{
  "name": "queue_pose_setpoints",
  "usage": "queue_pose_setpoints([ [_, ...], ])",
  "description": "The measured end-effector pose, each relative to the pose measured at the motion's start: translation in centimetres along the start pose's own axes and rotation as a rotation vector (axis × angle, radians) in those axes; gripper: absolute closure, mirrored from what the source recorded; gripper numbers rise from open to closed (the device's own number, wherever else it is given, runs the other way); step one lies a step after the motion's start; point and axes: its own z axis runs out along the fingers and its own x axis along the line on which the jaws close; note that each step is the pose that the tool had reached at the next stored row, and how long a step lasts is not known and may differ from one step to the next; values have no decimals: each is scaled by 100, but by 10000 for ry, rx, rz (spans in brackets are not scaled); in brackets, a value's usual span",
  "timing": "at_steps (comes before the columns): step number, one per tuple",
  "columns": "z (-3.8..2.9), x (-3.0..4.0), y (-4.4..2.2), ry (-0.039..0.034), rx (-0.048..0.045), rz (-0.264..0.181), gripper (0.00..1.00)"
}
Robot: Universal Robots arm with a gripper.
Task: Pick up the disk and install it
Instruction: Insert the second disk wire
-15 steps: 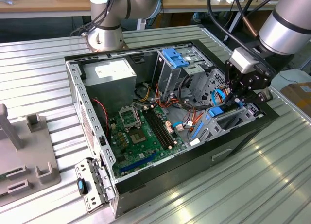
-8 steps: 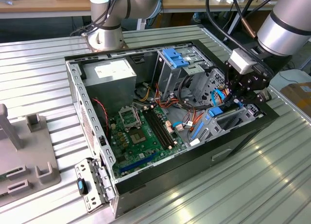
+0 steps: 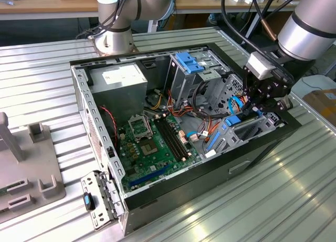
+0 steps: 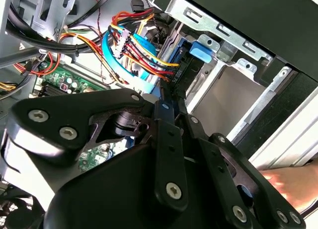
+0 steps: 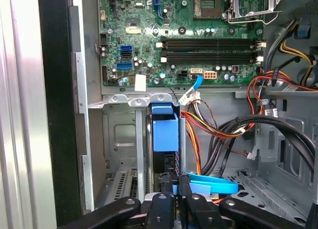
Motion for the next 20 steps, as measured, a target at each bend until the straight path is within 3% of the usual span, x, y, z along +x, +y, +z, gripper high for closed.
queue_pose_setpoints([
  [7, 6, 1, 0, -19, -12, -257, 84],
  [12, 90, 4, 6, -8, -12, -258, 84],
  [15, 93, 3, 6, -10, -12, -258, 84],
  [17, 105, 3, 6, -36, -10, -258, 78],
  [20, 101, 5, 7, -20, -11, -257, 72],
])
